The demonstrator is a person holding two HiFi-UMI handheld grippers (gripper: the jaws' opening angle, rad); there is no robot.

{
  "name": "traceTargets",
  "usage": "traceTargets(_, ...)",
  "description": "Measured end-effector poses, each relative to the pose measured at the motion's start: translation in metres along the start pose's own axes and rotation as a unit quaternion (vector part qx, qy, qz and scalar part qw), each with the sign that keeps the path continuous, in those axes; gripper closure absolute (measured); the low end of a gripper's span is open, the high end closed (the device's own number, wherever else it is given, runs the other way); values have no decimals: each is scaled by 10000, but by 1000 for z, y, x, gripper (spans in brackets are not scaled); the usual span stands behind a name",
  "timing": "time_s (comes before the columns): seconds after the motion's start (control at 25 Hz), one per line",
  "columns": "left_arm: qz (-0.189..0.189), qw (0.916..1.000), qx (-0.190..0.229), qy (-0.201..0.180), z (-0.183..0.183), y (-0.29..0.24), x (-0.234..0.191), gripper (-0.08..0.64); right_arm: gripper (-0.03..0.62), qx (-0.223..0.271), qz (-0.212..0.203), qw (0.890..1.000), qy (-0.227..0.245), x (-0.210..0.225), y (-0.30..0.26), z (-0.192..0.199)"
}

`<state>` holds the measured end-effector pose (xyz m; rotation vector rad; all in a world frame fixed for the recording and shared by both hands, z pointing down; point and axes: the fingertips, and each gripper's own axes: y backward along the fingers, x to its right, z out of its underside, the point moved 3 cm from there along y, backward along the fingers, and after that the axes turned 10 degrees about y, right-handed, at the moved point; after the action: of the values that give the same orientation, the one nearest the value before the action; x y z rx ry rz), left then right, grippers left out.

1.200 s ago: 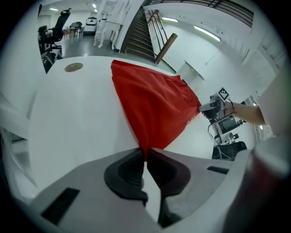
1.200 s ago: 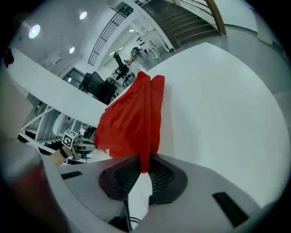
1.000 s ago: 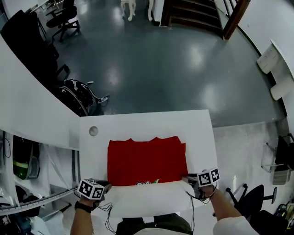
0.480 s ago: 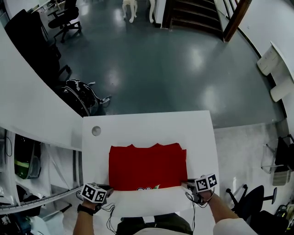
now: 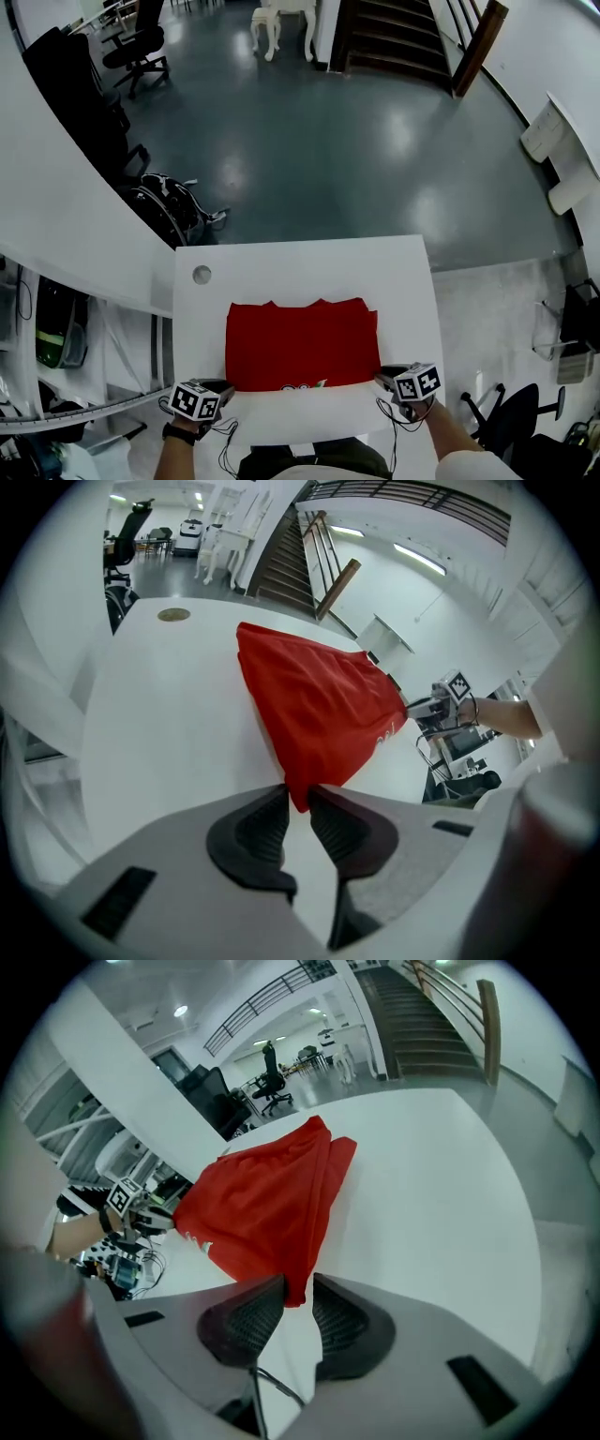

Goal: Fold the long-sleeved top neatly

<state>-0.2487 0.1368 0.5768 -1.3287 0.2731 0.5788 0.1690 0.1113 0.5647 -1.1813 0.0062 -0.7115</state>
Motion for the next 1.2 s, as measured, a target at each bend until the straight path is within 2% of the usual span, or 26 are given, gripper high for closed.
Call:
traceTargets(0.28, -250, 9951, 897, -332, -15, 23, 5, 486, 524, 458, 870, 9930, 659, -3, 28, -14)
traceTargets(0.48, -332, 9860, 1420, -807, -32, 43, 18, 486, 528, 1047, 980, 9849, 964, -13, 47, -35)
traceTargets(0.64, -355, 9753, 1811, -1215, -46, 65, 38, 488, 528, 1506, 1018, 9738, 1370, -33, 67, -62)
traceTargets(0.92, -289, 9525, 2340, -1929, -66, 102, 89, 499, 540, 2174, 957, 9478, 2125, -80, 100, -102)
traceTargets(1.2, -189, 9297, 2745, -2448, -78, 130, 136, 515, 552, 2607, 931, 9286, 2469, -116, 129, -122)
